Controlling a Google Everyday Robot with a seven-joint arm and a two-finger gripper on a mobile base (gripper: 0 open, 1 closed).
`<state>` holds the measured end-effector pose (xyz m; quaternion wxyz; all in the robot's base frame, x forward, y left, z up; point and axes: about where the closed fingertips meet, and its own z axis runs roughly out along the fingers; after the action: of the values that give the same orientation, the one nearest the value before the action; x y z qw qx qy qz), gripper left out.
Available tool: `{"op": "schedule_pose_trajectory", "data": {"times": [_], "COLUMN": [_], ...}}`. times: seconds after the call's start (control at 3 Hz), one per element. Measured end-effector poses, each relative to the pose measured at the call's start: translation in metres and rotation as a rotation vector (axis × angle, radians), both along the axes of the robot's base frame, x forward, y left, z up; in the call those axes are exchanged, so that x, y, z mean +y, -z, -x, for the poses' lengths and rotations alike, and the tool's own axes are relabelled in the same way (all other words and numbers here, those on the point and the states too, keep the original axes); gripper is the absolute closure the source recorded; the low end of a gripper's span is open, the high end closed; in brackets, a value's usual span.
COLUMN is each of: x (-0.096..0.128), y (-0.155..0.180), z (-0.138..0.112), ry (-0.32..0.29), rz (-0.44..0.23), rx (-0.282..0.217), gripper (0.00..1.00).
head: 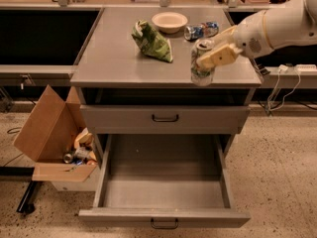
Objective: Place 7up can into middle drawer
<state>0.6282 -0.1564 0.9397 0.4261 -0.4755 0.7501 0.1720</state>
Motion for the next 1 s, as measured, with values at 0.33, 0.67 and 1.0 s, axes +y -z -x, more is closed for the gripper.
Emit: {"op": "schedule_pose_trajectory", "data": {"times": [0.33, 0.67, 1.0], "x": [-0.004, -0.026, -0.026], "y": [0.028, 0.084, 0.084], "z": [0.047, 0.078, 0.078], "ry": [-0.107, -0.145, -0.145], "rz": [0.094, 0.101, 0.101], "rx": [0.016, 0.072, 0.072], "gripper": [1.00, 1.00, 1.00]}}
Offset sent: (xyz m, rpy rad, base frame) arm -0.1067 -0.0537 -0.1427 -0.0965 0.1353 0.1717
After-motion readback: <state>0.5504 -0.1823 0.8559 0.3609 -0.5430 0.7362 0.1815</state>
